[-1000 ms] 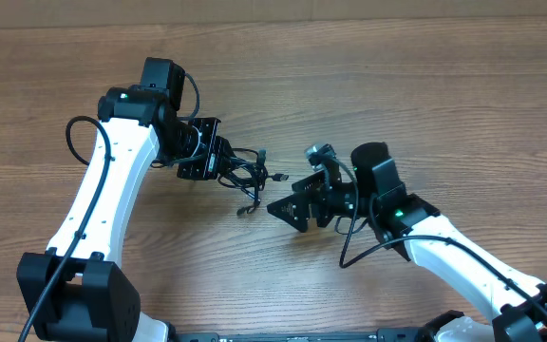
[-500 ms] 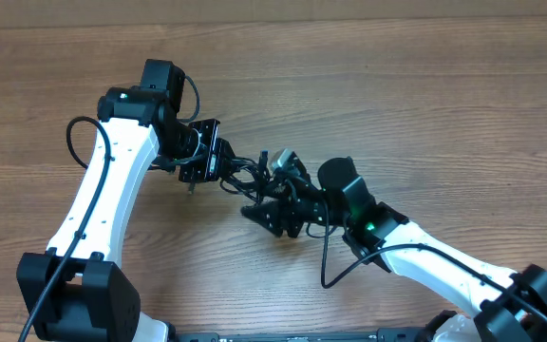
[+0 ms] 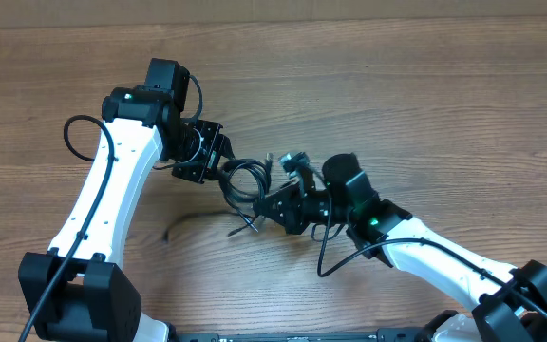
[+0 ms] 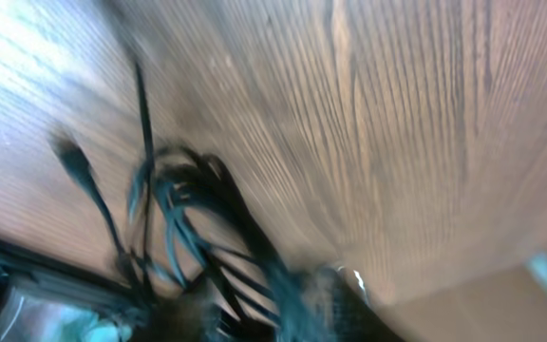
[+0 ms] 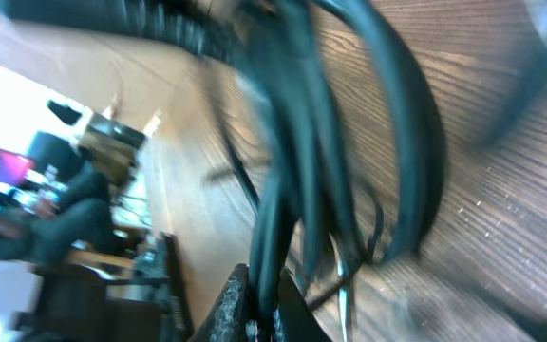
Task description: Untangle cables
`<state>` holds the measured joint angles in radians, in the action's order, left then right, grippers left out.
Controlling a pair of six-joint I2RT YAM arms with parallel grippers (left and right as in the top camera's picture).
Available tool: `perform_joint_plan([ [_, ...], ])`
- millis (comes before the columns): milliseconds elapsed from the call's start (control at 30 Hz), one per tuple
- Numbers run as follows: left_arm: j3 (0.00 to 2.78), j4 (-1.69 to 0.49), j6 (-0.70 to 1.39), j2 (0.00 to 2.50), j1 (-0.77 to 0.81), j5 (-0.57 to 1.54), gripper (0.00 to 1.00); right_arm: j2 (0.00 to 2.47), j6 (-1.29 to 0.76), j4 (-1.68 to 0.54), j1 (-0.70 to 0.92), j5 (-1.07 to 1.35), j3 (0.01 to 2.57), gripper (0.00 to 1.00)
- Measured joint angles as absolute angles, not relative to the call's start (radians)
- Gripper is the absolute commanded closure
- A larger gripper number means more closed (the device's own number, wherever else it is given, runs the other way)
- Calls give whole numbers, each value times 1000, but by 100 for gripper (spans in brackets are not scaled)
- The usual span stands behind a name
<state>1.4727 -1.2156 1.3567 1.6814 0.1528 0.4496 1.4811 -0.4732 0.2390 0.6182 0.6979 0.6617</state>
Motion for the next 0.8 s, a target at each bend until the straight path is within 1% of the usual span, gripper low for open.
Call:
perform_joint_plan([
  [33, 1473, -1217, 1327, 1681, 153, 431, 21, 1477, -509, 239, 594, 722, 662, 96],
  [100, 1473, -1216, 1277, 1681, 153, 403, 13, 1475, -548, 239, 568, 748, 662, 96],
  [333, 1473, -1216, 1103, 1681, 153, 389, 0, 1475, -702, 238, 467, 822, 662, 96],
  [467, 1473, -1211, 926, 1681, 168, 431, 0, 1475, -794, 238, 464, 794, 662, 96],
  [600, 1473, -1201, 718, 1681, 221, 455, 0, 1475, -945, 238, 464, 708, 662, 96],
  [700, 1473, -1177, 586, 1681, 284, 465, 4, 1475, -1071, 239, 464, 630, 662, 96],
  [800, 1473, -1149, 501, 1681, 342, 467, 9, 1475, -1168, 238, 464, 547, 662, 96],
])
